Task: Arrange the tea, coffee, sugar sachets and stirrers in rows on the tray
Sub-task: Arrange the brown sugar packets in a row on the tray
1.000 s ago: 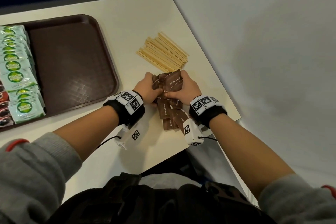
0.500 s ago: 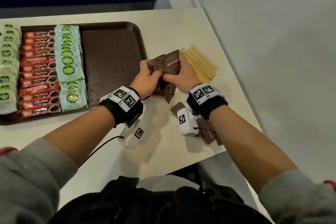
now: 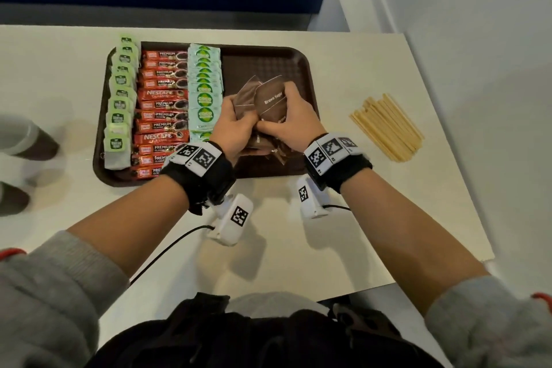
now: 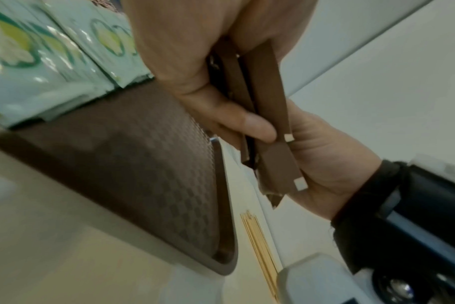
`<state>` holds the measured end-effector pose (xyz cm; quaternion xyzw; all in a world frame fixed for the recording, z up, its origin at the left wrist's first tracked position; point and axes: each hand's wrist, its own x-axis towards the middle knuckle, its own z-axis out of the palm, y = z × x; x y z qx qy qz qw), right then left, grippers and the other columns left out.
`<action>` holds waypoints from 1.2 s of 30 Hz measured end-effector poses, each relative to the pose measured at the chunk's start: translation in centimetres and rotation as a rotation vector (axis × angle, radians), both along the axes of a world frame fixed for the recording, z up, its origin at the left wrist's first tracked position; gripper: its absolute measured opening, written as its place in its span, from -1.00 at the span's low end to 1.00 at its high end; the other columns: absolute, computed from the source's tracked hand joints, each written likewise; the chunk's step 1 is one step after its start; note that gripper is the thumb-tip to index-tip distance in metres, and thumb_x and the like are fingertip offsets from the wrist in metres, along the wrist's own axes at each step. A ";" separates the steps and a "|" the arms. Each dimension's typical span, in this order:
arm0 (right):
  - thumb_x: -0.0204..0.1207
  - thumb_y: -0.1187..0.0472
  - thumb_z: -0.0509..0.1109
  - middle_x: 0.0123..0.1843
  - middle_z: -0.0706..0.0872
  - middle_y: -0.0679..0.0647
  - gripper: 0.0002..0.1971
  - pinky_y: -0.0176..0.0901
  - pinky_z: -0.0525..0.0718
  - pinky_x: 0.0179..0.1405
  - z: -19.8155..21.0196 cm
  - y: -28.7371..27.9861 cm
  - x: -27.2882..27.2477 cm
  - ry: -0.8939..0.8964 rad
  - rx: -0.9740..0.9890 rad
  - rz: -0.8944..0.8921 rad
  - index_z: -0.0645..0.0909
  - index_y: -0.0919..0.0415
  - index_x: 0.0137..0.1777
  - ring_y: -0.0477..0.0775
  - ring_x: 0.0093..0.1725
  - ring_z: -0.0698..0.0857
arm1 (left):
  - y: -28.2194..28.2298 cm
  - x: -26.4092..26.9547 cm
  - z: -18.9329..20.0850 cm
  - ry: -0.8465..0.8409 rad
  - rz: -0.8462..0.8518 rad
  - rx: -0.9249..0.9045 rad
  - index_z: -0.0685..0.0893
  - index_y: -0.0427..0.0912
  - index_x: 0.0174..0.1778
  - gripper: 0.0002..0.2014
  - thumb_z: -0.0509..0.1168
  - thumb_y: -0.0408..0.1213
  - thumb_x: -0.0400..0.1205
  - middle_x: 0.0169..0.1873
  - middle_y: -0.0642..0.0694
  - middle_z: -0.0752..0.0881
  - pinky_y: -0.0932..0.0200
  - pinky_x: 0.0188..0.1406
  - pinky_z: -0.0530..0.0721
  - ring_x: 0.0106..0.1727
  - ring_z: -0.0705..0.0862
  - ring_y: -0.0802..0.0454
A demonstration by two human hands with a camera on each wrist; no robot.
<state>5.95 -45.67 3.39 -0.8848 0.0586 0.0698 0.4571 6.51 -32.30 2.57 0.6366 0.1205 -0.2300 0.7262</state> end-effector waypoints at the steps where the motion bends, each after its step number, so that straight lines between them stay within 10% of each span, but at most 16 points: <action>1: 0.31 0.11 0.60 -0.07 0.62 -0.12 -0.44 -0.65 0.51 -0.30 -0.2 0.7 0.2 0.001 -0.010 0.003 0.36 0.17 0.19 -0.18 -0.16 0.64 | 0.7 0.3 0.0 0.003 0.007 -0.009 0.30 -0.06 0.25 -0.72 0.13 -0.41 0.68 -0.01 -0.17 0.67 0.13 -0.62 0.69 -0.64 0.66 0.04; 7: 0.29 -0.05 0.61 0.01 0.66 -0.07 -0.32 -0.65 0.54 -0.24 -0.1 3.7 0.9 0.005 -0.018 -0.017 0.40 0.17 0.32 -0.14 -0.07 0.65 | 3.7 1.8 0.6 0.048 0.019 -0.081 0.32 -0.05 0.31 -0.70 0.17 -0.29 0.68 -0.12 -0.18 0.71 0.12 -0.60 0.68 -0.58 0.69 -0.01; 12: 0.30 -0.06 0.60 -0.05 0.69 -0.08 -0.41 -0.57 0.60 -0.27 0.2 3.8 0.1 0.032 -0.034 -0.050 0.44 0.17 0.21 -0.23 -0.16 0.67 | 3.8 1.4 1.0 0.031 -0.056 -0.111 0.33 -0.04 0.31 -0.59 0.26 0.02 0.65 0.19 -0.14 0.68 -0.01 -0.39 0.77 -0.07 0.79 -0.10; 19: 0.18 0.03 0.65 0.02 0.73 -0.03 -0.36 -0.53 0.60 -0.25 0.9 1.8 -1.9 0.068 -0.080 -0.071 0.48 0.12 0.24 -0.15 -0.10 0.70 | 1.5 -0.6 0.1 0.021 -0.030 -0.113 0.43 -0.07 0.23 -0.57 0.46 -0.30 0.53 -0.05 0.00 0.73 0.09 -0.49 0.74 -0.14 0.79 0.00; 25: -0.02 -0.02 0.75 0.17 0.66 -0.06 -0.01 -0.24 0.61 0.16 1.8 -1.8 -4.6 0.227 -0.071 0.009 0.34 0.10 0.42 -0.10 0.12 0.65 | -1.9 -2.2 -1.3 -0.020 -0.046 -0.094 0.45 -0.12 0.15 -0.63 0.44 -0.40 0.52 -0.01 -0.12 0.72 -0.09 0.13 0.73 0.06 0.74 -0.11; 36: -0.08 0.07 0.78 0.13 0.73 0.08 0.17 0.03 0.66 0.21 -0.2 -9.0 -8.2 0.369 0.103 -0.134 0.19 0.06 0.54 0.03 0.13 0.72 | -8.3 -4.7 -2.9 0.031 -0.141 -0.126 0.40 -0.02 0.07 -0.69 0.35 -0.44 0.60 -0.05 -0.08 0.69 -0.25 0.26 0.64 0.06 0.70 -0.09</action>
